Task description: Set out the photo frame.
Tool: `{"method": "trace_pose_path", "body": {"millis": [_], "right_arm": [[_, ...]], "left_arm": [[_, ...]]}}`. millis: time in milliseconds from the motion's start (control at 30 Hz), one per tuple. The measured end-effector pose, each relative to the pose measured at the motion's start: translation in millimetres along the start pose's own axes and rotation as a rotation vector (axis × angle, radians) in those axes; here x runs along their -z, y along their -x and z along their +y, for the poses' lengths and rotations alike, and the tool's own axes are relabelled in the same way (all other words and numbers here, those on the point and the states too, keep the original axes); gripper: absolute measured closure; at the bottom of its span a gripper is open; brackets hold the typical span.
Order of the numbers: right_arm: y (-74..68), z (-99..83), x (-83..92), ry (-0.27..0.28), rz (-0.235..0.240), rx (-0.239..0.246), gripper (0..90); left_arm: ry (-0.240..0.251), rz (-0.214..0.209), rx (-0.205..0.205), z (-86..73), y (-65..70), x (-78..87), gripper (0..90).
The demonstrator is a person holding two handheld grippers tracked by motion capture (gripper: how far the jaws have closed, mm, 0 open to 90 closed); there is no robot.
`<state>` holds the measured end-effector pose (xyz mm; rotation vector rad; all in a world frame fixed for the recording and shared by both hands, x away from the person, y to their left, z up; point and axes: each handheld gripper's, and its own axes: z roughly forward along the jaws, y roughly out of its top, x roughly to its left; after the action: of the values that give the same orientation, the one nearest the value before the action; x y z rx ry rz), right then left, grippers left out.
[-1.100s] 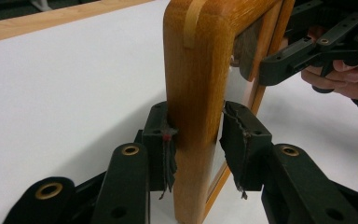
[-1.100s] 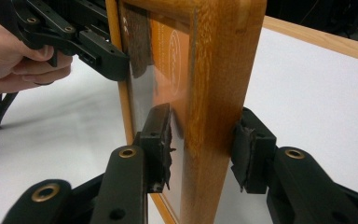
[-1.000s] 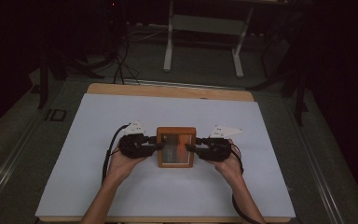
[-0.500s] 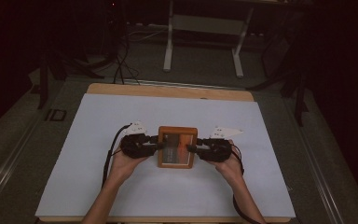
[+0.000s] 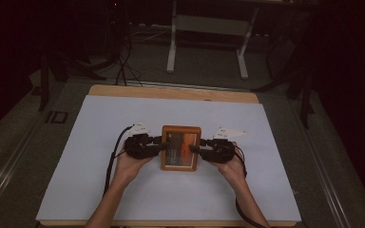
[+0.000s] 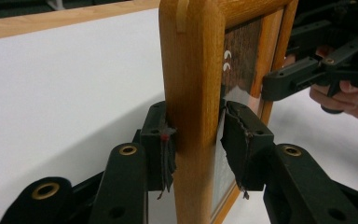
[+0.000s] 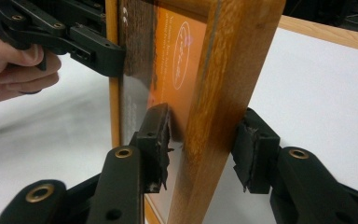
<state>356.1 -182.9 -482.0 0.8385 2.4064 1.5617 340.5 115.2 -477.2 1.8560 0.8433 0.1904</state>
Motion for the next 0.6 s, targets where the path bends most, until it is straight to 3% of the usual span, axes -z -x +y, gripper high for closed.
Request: {"method": "trace_pose_path", "body": {"millis": [600], "right_arm": [[1.8,0.8,-5.6,-0.023,-0.051,-0.054,55.3]], "left_arm": [[0.002,0.045,0.024,-0.2,-1.4,-9.4,60.7]]}}
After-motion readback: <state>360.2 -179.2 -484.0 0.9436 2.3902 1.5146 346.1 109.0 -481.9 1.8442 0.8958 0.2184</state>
